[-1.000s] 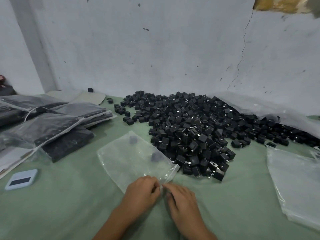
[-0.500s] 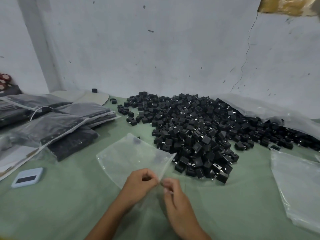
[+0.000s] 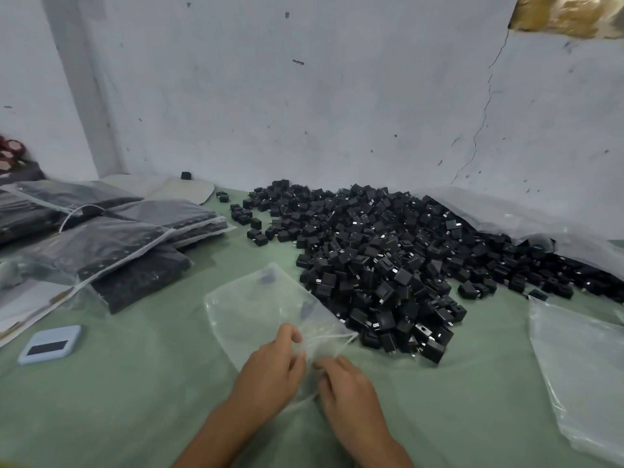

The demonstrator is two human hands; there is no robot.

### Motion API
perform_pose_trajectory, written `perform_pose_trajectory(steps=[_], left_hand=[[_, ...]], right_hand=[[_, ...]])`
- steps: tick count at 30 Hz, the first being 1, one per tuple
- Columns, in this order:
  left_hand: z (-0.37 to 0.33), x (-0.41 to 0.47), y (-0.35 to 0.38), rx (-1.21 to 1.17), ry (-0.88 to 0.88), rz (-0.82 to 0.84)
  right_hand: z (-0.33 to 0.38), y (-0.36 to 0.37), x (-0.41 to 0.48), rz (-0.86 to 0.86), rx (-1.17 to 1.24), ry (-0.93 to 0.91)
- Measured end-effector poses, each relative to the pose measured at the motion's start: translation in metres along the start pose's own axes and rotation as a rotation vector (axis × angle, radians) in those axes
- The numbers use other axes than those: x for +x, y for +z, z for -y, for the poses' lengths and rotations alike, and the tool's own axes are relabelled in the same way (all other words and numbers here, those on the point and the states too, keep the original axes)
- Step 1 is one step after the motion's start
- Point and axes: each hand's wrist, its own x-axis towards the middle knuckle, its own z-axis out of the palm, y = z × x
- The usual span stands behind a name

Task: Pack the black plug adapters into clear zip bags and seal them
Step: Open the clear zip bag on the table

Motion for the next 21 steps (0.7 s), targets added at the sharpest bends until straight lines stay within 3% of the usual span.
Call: perform_pose_trajectory(steps=[4,10,11,14,16,19,21], left_hand=[[0.003,-0.002,0.009,0.12,-0.014,0.076],[0.002,-0.002,0.011,0.241,0.005,0.039],[0.001,-0.002,0.012,0.262,0.005,0.049],[-0.004,-0.003,0.011,0.241,0.017,0.075],[-0.005,-0.001,0.005,0.211,0.02,0.063],[-0.012,-0.001,-0.007,0.192,0.046,0.09],[-0.023,-0.003,-0.013,0.171,0.092,0.123]], right_hand=[[0.003,0.001,0.001,0.064,-0.072,0.015],[0.017,-0.015,0.003,0.202,-0.107,0.164],[0.022,-0.018,0.004,0.234,0.025,0.208],[0.035,-0.024,0.009,0.358,0.728,0.466],[0.038,-0.025,0.014,0.294,1.082,0.604],[0.032,-0.019,0.02,0.15,1.456,0.679],[0.034,-0.02,0.025,0.159,1.597,0.699]])
